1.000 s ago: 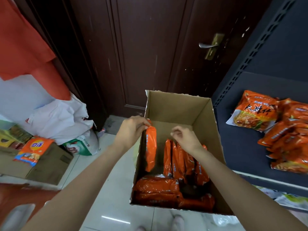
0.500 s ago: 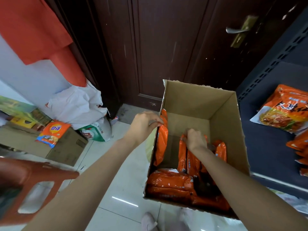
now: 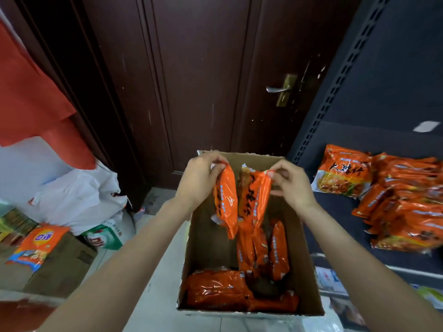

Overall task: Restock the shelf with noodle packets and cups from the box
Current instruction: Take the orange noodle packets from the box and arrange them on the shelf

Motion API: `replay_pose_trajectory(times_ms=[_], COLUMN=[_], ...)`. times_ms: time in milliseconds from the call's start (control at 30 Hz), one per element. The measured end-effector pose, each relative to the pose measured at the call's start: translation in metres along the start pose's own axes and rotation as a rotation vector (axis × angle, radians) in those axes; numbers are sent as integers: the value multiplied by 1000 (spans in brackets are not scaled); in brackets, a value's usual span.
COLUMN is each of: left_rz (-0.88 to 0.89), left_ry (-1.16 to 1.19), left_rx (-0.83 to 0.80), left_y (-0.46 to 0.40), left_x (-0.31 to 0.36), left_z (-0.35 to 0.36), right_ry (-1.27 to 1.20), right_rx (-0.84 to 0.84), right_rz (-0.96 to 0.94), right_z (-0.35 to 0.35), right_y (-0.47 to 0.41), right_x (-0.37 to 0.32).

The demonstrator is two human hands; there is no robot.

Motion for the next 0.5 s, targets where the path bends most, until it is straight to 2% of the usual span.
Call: replay_pose_trajectory(times_ms=[133, 300, 500], left_rz=[116, 239, 242], left_ry=[-56, -74, -63], left_rx=[70, 107, 55], left_y=[-24, -47, -68], left_x=[59, 136, 202], left_z=[5, 27, 88], right_ry=[-109, -129, -123], right_rx=[83, 219, 259], right_rz=[-70, -205, -213], right_z=[-57, -138, -220], right_y=[-8, -22, -41], right_x=[-23, -40, -7])
Point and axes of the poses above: each hand's wrist, its own y-axis away from the middle knuckle, its own z-axis out of the palm, x = y × z, the point moved 8 cm from there along -y, towards the middle knuckle, and after that the axes turned 10 degrees about -z, right-handed, at the moved point
